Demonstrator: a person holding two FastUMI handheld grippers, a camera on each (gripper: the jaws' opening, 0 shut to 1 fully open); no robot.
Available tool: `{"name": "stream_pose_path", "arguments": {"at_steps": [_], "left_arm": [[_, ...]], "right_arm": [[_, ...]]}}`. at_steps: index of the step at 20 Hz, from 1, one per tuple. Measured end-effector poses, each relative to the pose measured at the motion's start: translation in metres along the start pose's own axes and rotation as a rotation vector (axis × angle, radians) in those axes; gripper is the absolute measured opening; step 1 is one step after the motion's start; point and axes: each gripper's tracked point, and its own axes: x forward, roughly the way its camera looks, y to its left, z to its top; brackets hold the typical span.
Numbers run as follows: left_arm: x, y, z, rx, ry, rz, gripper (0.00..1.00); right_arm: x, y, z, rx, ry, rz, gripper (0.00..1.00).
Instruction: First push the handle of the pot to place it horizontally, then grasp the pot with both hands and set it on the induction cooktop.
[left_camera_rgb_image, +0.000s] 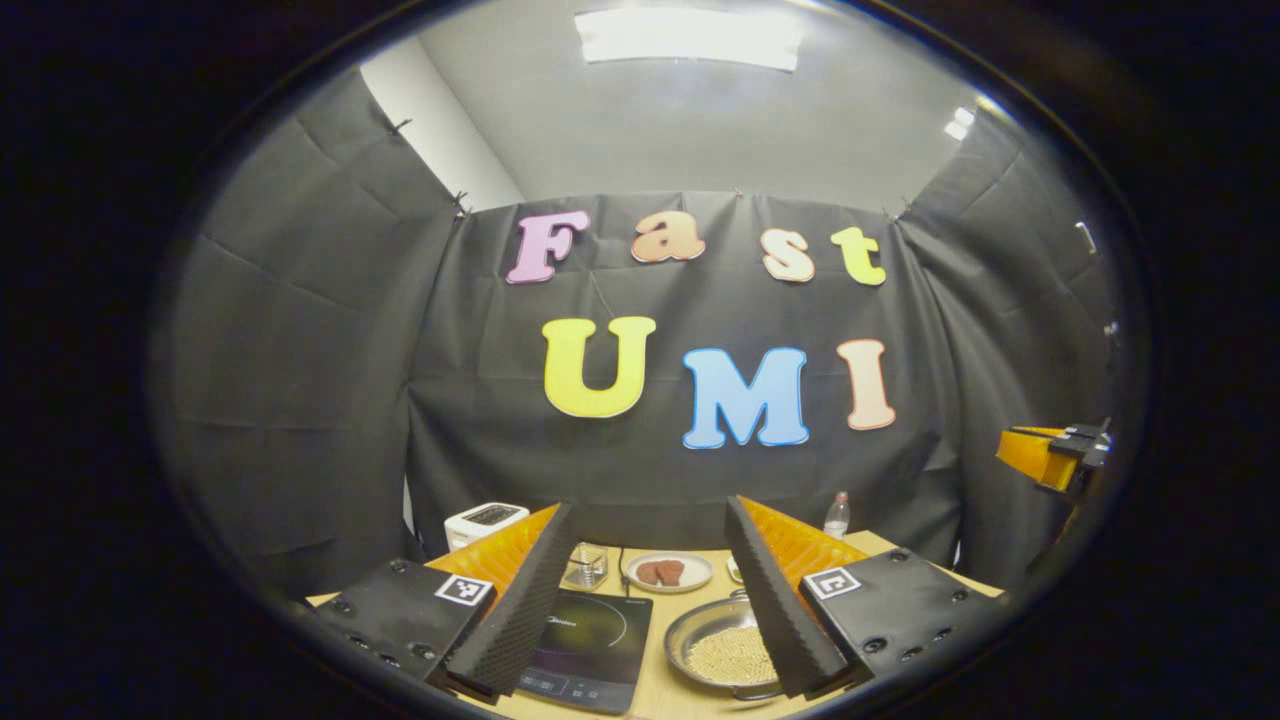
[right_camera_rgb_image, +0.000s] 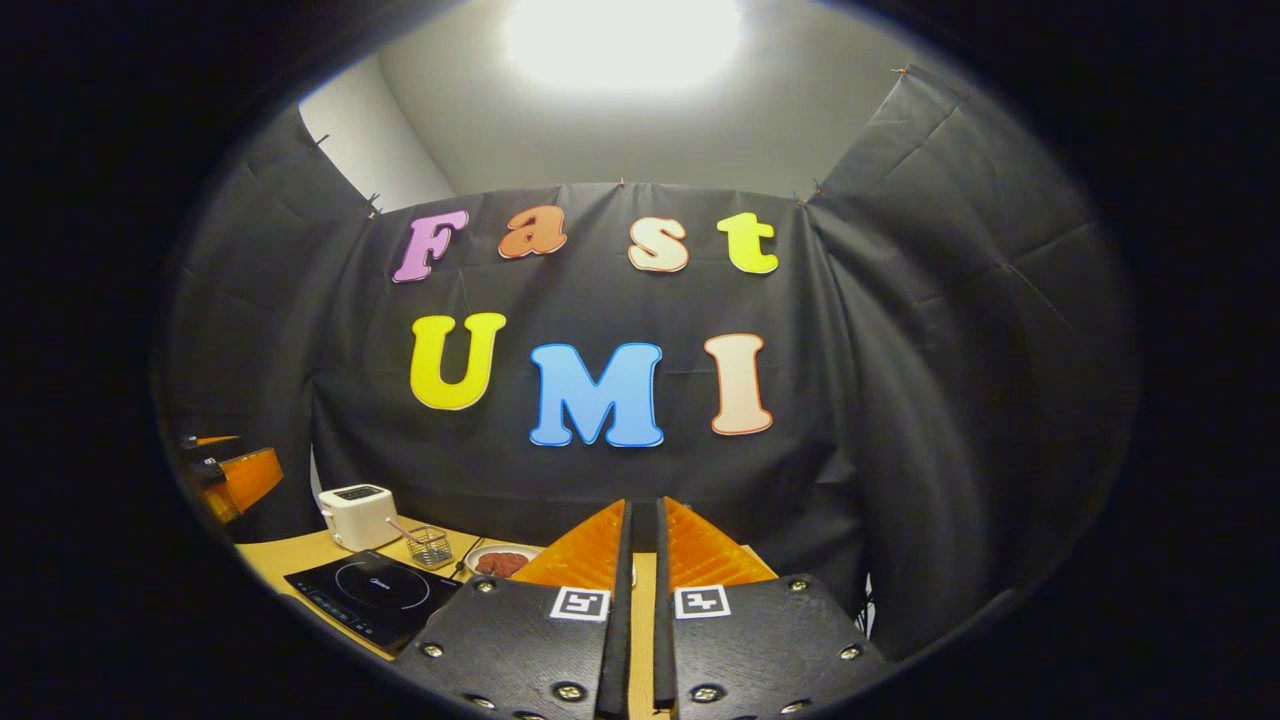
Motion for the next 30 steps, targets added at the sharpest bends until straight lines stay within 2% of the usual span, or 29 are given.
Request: {"name": "stream_pose_path", "arguments": {"at_steps": [1,3,4,6,7,8,9,10,13,15,18,24,29,30], "left_arm": [[-0.003,-0.001,-0.001,0.007,0.001,0.012,0.97],[-0.01,0.003,0.0,0.025,-0.003,0.044,0.97],[-0.012,0.005,0.0,0.03,-0.001,0.058,0.95],[-0.016,0.01,-0.001,0.029,0.009,0.078,0.92],[-0.016,0.014,-0.002,0.029,0.013,0.086,0.92],[-0.016,0.02,-0.001,0.031,0.017,0.094,0.97],[-0.014,0.026,-0.003,0.035,0.02,0.099,0.96],[-0.011,0.032,-0.003,0.038,0.018,0.102,1.0],[-0.001,0.054,-0.002,0.049,0.013,0.113,0.97],[0.007,0.071,-0.002,0.037,0.007,0.124,1.0],[0.017,0.098,-0.008,0.021,0.008,0.139,0.97],[0.033,0.149,-0.02,0.028,0.012,0.183,1.0],[0.048,0.177,-0.032,0.016,0.022,0.207,1.0],[0.051,0.182,-0.035,0.015,0.025,0.209,0.97]], "right_arm": [[0.002,0.001,0.003,-0.006,-0.005,0.024,0.01],[0.004,0.016,-0.004,0.009,0.014,0.097,0.04],[0.005,0.023,-0.01,0.016,0.031,0.128,0.0],[0.007,0.033,-0.02,0.038,0.067,0.174,0.0],[0.008,0.042,-0.023,0.051,0.083,0.199,0.0],[0.01,0.052,-0.026,0.06,0.091,0.22,0.0],[0.012,0.061,-0.027,0.061,0.096,0.238,0.0],[0.015,0.071,-0.031,0.057,0.104,0.252,0.0],[0.019,0.106,-0.04,0.07,0.144,0.309,0.0],[0.024,0.127,-0.049,0.061,0.172,0.343,0.0],[0.027,0.161,-0.071,0.066,0.244,0.388,0.0],[0.027,0.218,-0.115,0.057,0.378,0.479,0.0],[0.02,0.256,-0.164,0.054,0.549,0.571,0.01],[0.018,0.261,-0.174,0.05,0.579,0.584,0.0]]}}
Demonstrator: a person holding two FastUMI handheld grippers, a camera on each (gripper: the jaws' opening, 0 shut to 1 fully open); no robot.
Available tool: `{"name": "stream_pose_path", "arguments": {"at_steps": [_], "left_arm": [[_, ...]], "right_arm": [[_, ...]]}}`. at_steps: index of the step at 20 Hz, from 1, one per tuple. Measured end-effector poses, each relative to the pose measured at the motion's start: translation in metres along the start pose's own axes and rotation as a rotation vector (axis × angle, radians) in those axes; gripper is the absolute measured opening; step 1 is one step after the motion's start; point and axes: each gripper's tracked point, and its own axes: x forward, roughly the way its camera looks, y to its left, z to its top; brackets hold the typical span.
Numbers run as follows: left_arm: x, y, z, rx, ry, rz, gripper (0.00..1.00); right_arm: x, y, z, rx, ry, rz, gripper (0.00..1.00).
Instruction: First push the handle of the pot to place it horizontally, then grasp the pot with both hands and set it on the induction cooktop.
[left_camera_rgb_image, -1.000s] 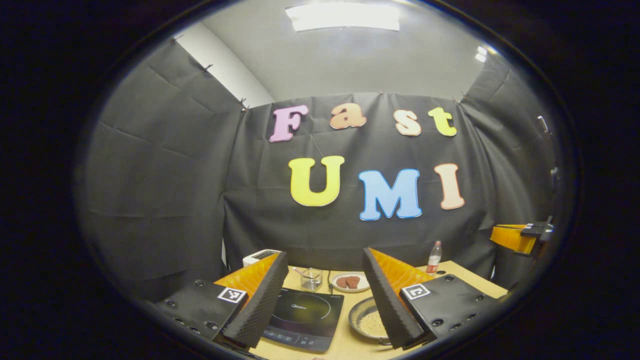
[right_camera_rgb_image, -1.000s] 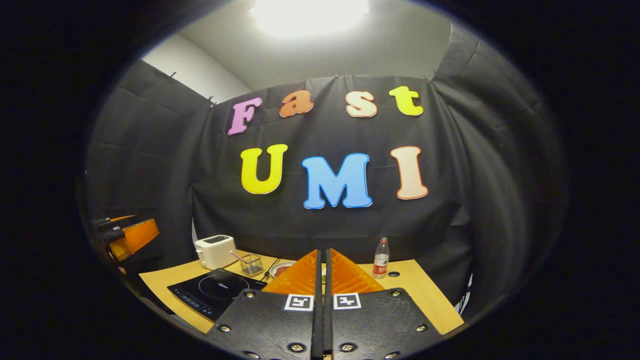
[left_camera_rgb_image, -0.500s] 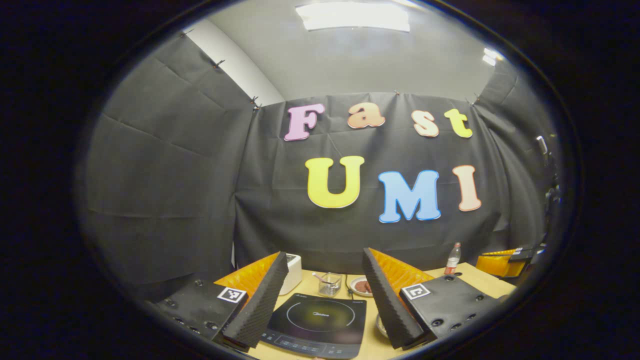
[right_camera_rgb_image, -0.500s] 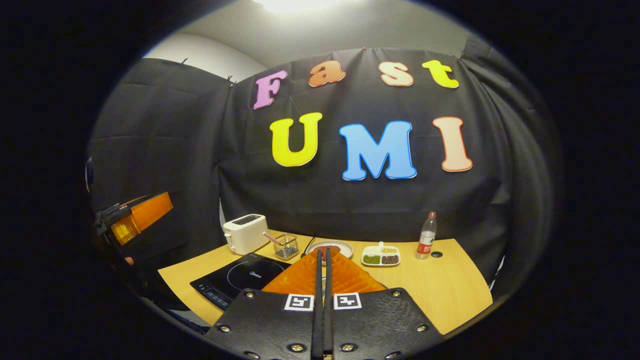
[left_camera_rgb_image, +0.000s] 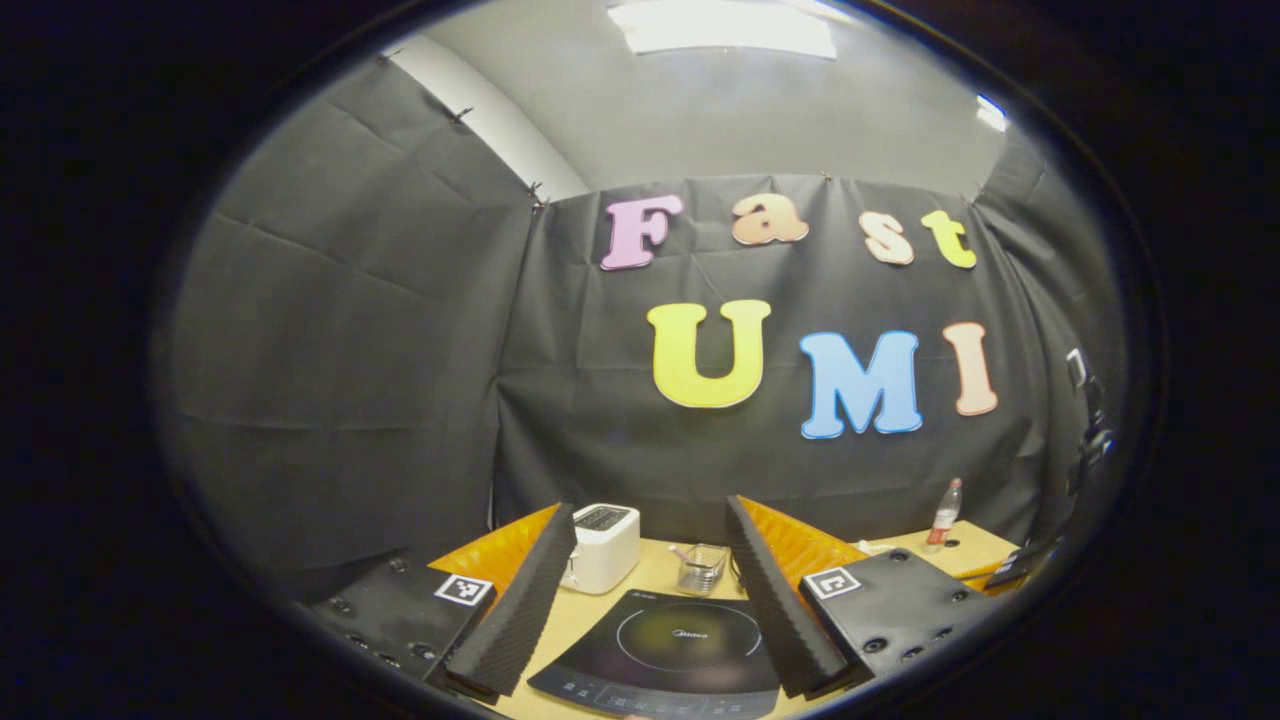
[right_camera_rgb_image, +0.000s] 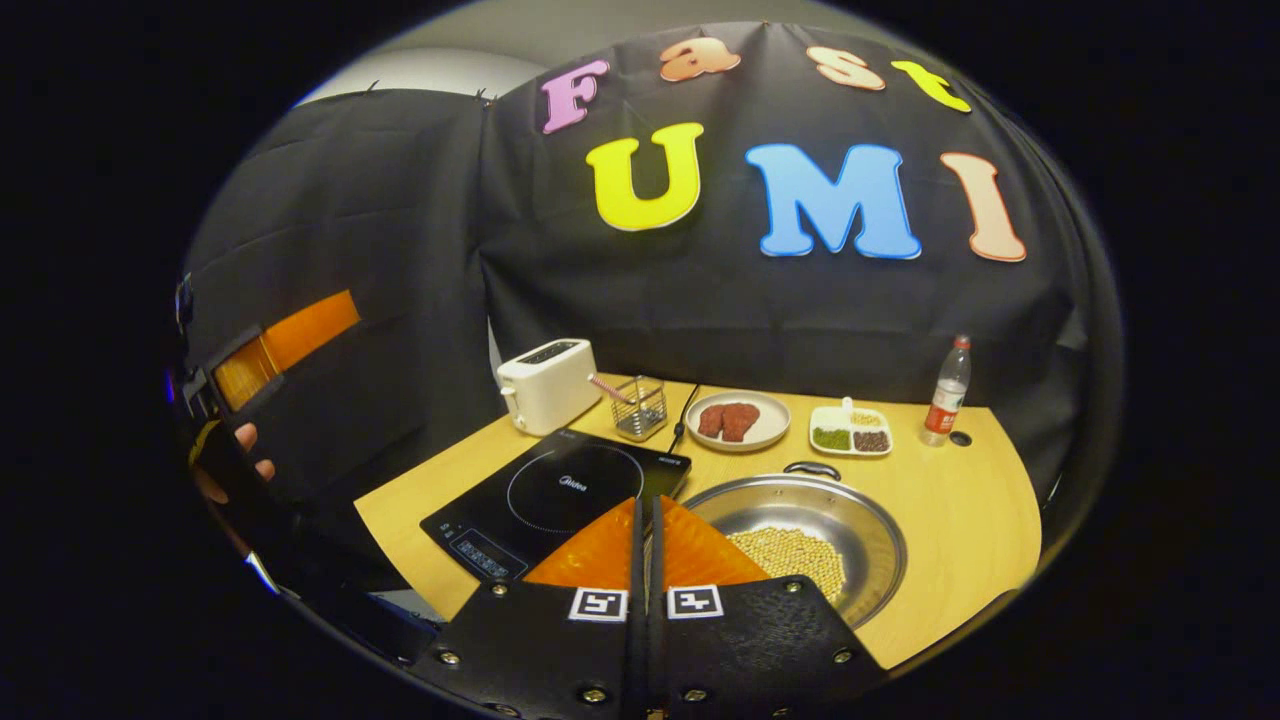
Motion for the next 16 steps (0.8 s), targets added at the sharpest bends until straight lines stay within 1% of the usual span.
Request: {"name": "stream_pose_path", "arguments": {"at_steps": [3,4,5,6,7,9,10,11,12,13,14,16], "left_arm": [[0.012,0.009,-0.01,0.001,0.013,0.001,0.97],[0.018,0.011,-0.013,0.001,0.017,0.0,1.0],[0.022,0.014,-0.015,0.002,0.02,0.0,1.0],[0.024,0.017,-0.018,0.004,0.021,0.001,0.98],[0.027,0.019,-0.021,0.006,0.024,0.001,1.0],[0.034,0.022,-0.026,0.001,0.032,-0.002,1.0],[0.035,0.023,-0.029,-0.005,0.037,-0.005,0.97],[0.037,0.024,-0.031,-0.009,0.043,-0.007,1.0],[0.04,0.025,-0.035,-0.012,0.048,-0.01,1.0],[0.043,0.025,-0.039,-0.013,0.051,-0.014,0.97],[0.045,0.025,-0.041,-0.013,0.054,-0.017,1.0],[0.049,0.026,-0.043,-0.011,0.058,-0.024,1.0]], "right_arm": [[0.015,0.01,-0.024,-0.003,0.089,0.036,0.01],[0.02,0.016,-0.032,-0.004,0.114,0.046,0.01],[0.023,0.021,-0.038,-0.003,0.14,0.056,0.01],[0.026,0.023,-0.047,0.001,0.167,0.064,0.0],[0.029,0.027,-0.055,0.009,0.2,0.078,0.01],[0.035,0.035,-0.076,0.035,0.271,0.108,0.01],[0.036,0.036,-0.085,0.043,0.305,0.114,0.01],[0.038,0.036,-0.093,0.049,0.332,0.116,0.0],[0.039,0.037,-0.103,0.054,0.362,0.117,0.01],[0.041,0.037,-0.11,0.063,0.388,0.12,0.0],[0.041,0.037,-0.116,0.072,0.408,0.117,0.0],[0.043,0.036,-0.127,0.098,0.439,0.112,0.0]]}}
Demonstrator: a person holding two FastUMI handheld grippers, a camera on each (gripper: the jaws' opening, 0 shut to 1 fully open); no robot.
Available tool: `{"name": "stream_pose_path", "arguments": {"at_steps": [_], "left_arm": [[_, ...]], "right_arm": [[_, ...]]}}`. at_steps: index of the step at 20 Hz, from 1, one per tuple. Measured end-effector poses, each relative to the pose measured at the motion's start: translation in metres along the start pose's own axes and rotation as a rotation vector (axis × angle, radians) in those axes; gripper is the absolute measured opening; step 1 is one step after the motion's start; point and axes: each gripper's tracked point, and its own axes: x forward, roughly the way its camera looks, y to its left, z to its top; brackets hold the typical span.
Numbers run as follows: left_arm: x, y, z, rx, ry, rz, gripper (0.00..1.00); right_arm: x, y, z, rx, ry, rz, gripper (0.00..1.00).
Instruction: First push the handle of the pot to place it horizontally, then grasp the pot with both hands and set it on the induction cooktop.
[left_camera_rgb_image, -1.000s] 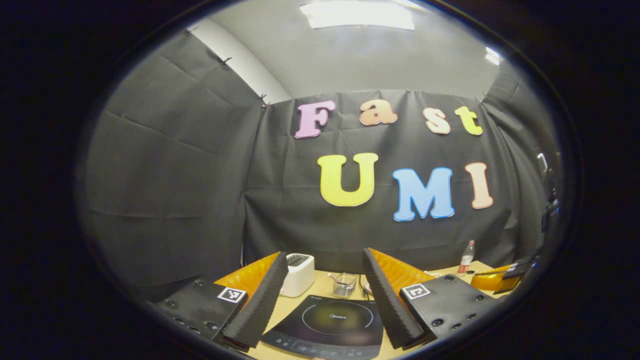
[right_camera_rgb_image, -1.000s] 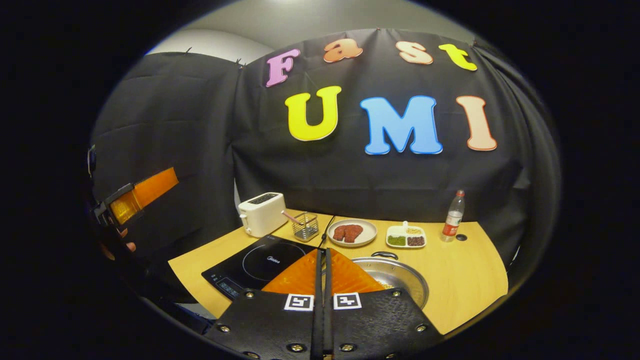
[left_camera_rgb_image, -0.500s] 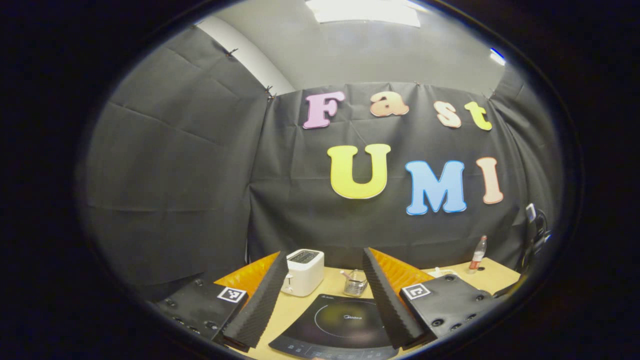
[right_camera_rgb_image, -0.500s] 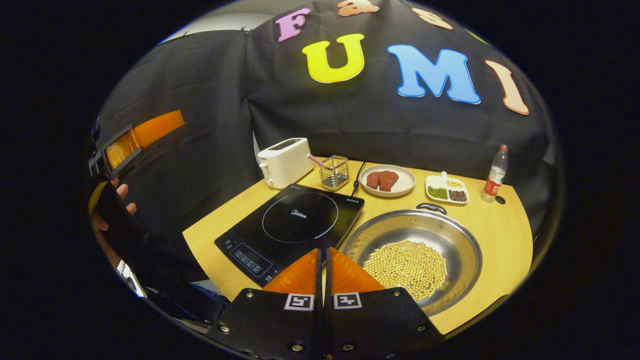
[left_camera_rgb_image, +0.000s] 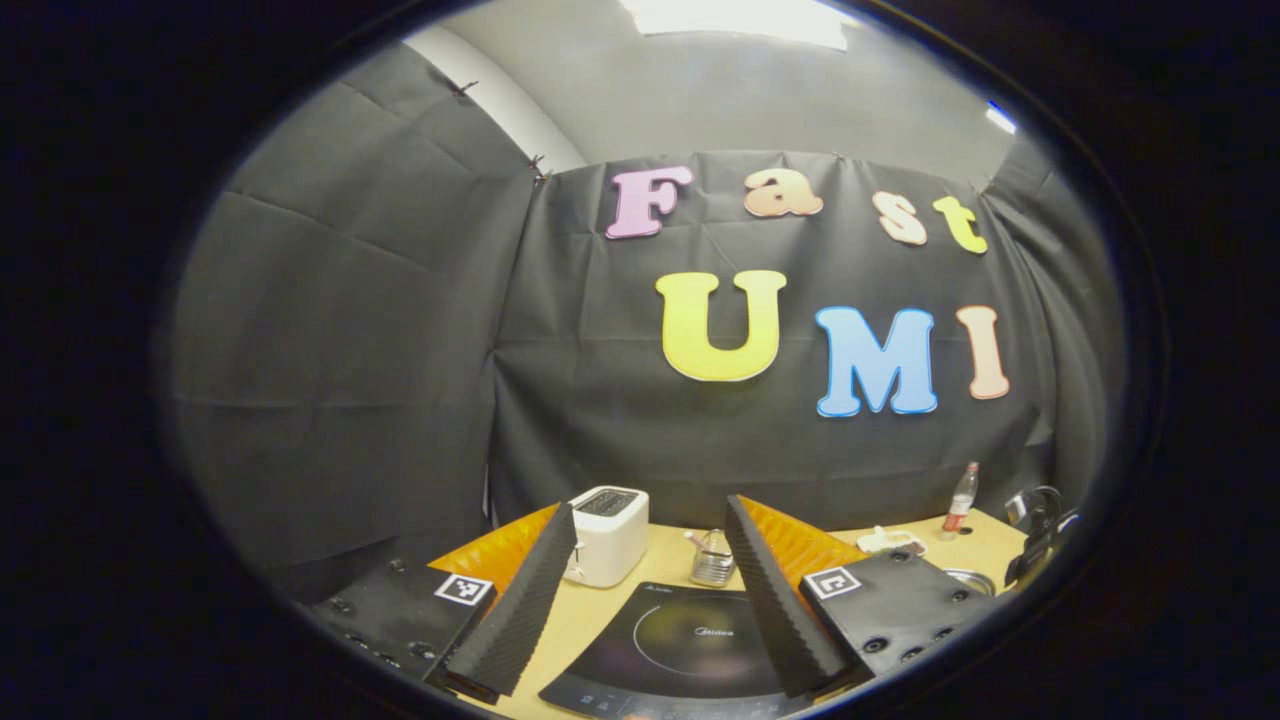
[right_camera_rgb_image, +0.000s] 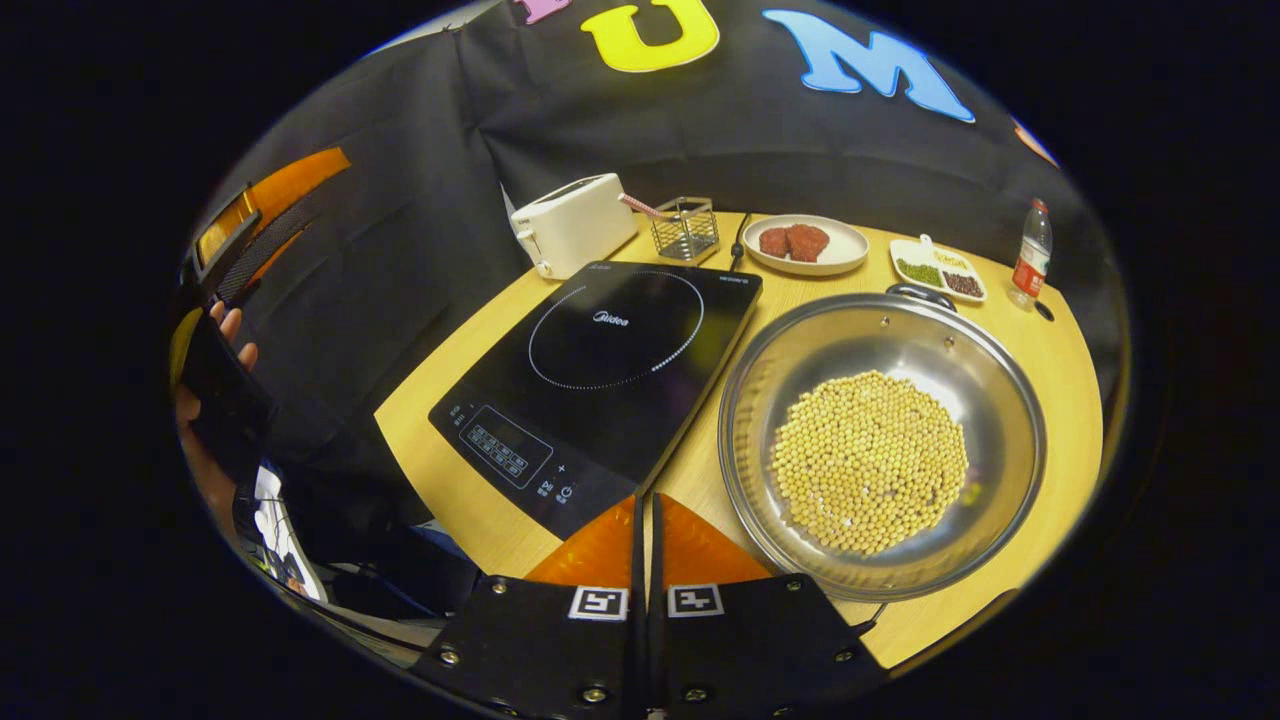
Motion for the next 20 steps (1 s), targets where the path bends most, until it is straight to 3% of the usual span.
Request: {"name": "stream_pose_path", "arguments": {"at_steps": [3,7,12,20], "left_arm": [[0.005,0.0,-0.003,-0.012,0.003,-0.015,1.0],[0.008,0.004,-0.001,-0.017,-0.001,-0.03,1.0],[0.009,0.0,-0.002,-0.029,0.0,-0.033,1.0],[-0.004,-0.049,0.002,-0.015,0.008,-0.038,1.0]], "right_arm": [[0.006,-0.009,-0.016,0.055,0.064,-0.02,0.01],[0.01,-0.034,-0.036,0.128,0.131,-0.103,0.01],[0.004,-0.037,-0.046,0.201,0.15,-0.107,0.0],[-0.017,-0.066,-0.059,0.219,0.174,-0.091,0.01]]}}
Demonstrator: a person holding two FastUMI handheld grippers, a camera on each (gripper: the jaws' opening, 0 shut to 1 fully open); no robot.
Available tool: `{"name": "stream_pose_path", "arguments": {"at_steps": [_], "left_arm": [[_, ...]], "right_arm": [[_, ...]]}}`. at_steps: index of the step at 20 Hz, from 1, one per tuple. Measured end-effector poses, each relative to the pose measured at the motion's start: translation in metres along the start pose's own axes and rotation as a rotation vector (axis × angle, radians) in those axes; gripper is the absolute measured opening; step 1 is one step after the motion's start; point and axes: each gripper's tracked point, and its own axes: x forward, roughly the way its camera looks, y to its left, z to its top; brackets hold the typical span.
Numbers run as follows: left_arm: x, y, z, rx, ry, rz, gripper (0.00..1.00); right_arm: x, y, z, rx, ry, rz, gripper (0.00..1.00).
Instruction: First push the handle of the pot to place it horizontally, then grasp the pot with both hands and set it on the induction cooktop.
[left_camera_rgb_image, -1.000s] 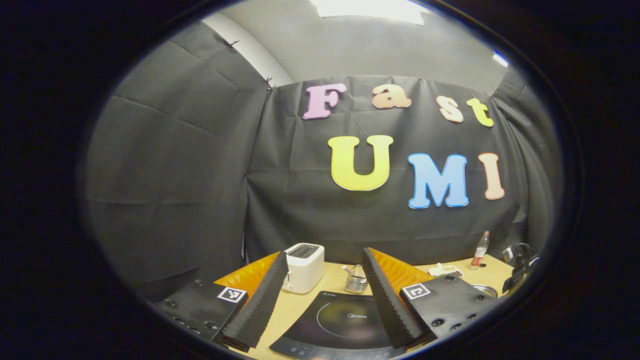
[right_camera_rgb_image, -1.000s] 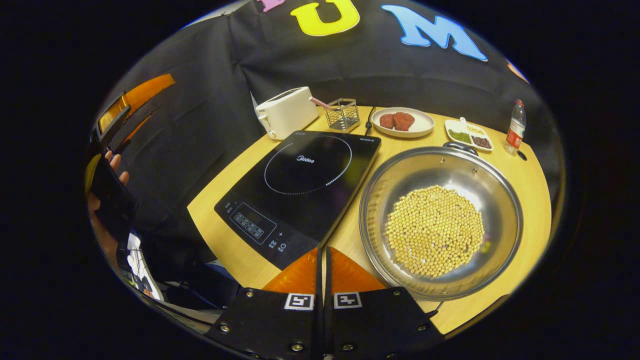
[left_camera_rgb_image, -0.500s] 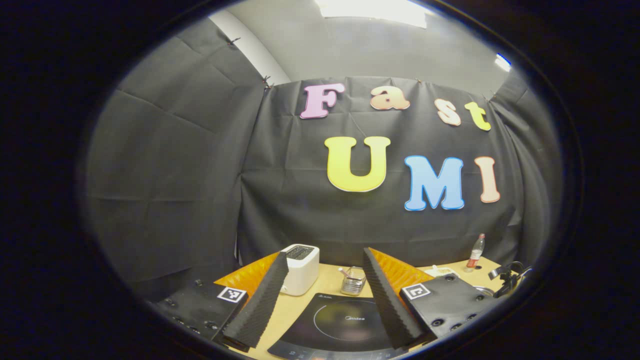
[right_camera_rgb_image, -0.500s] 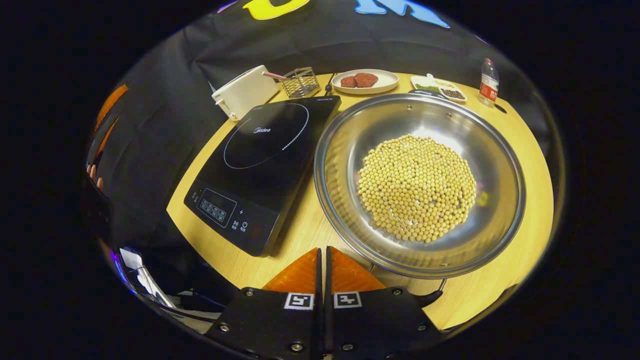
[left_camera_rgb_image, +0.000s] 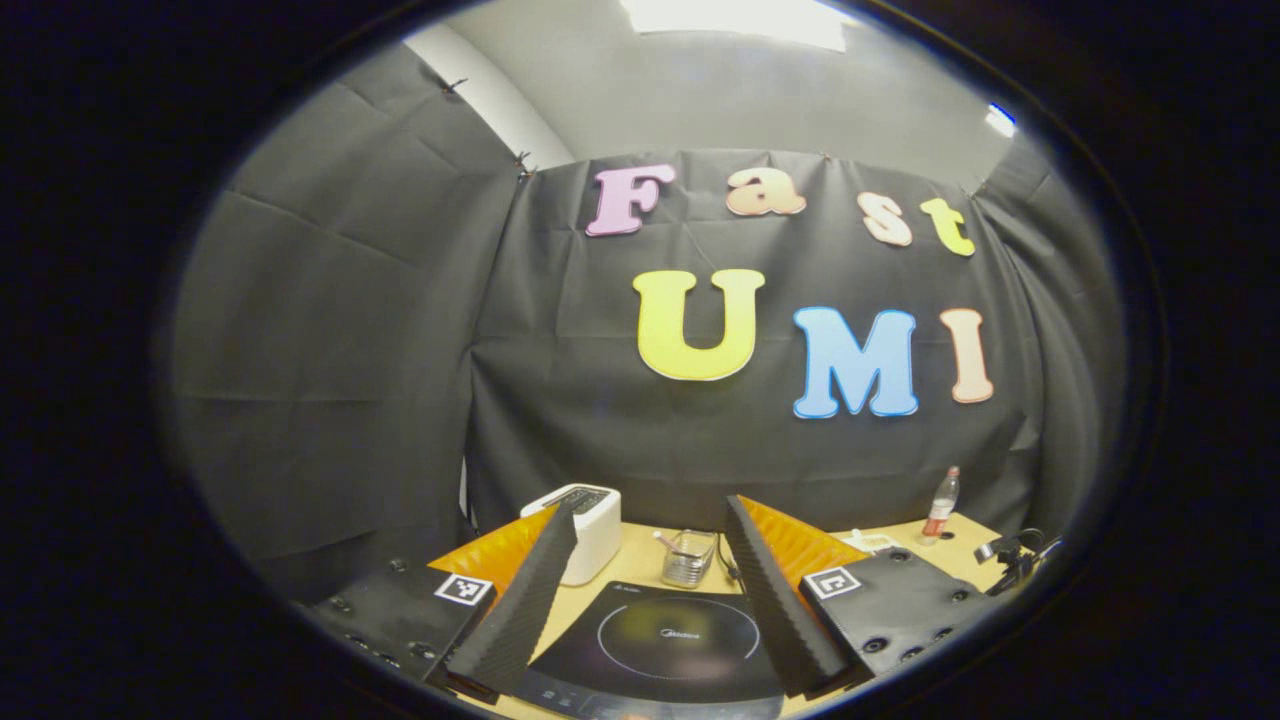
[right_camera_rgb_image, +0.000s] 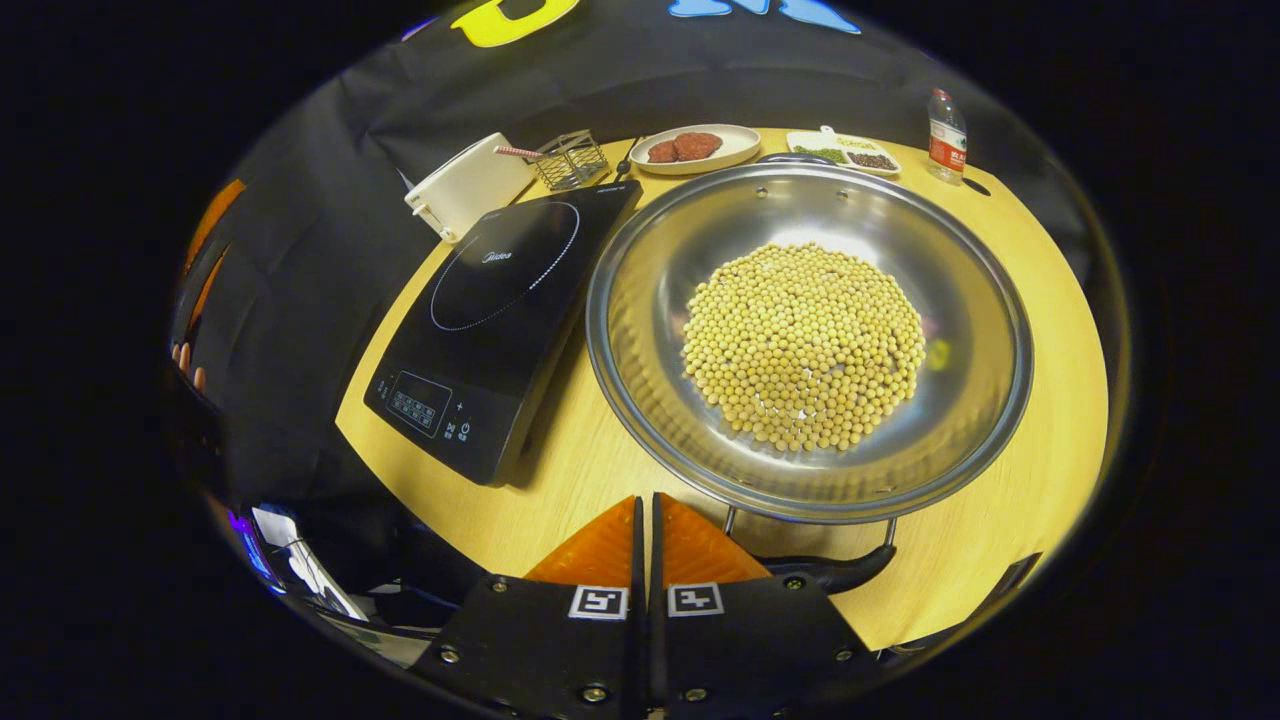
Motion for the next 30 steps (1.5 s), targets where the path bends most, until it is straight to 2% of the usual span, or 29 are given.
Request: {"name": "stream_pose_path", "arguments": {"at_steps": [1,2,9,11,13,14,23,24,30], "left_arm": [[-0.002,-0.007,0.0,0.0,0.003,0.0,0.97],[-0.004,-0.016,-0.001,0.004,0.007,-0.003,1.0],[-0.005,-0.065,0.004,0.034,0.009,-0.033,1.0],[-0.003,-0.073,0.002,0.026,0.014,-0.037,0.92],[-0.003,-0.079,0.002,0.023,0.016,-0.038,0.92],[-0.002,-0.08,0.001,0.024,0.016,-0.04,1.0],[0.0,-0.096,0.0,0.017,0.019,-0.052,1.0],[0.001,-0.097,0.0,0.016,0.018,-0.054,0.97],[0.004,-0.113,0.0,0.015,0.018,-0.065,1.0]], "right_arm": [[-0.003,-0.005,-0.001,0.0,0.003,0.002,0.01],[-0.005,-0.01,-0.002,-0.001,0.003,0.004,0.01],[-0.014,-0.041,-0.002,-0.012,-0.001,0.004,0.01],[-0.015,-0.047,-0.002,-0.015,0.002,0.002,0.01],[-0.017,-0.051,-0.002,-0.017,0.006,-0.002,0.01],[-0.017,-0.054,-0.003,-0.019,0.007,-0.006,0.01],[-0.026,-0.087,0.002,-0.031,0.004,-0.079,0.01],[-0.027,-0.091,0.002,-0.035,0.008,-0.089,0.01],[-0.035,-0.12,0.002,-0.08,0.02,-0.159,0.01]]}}
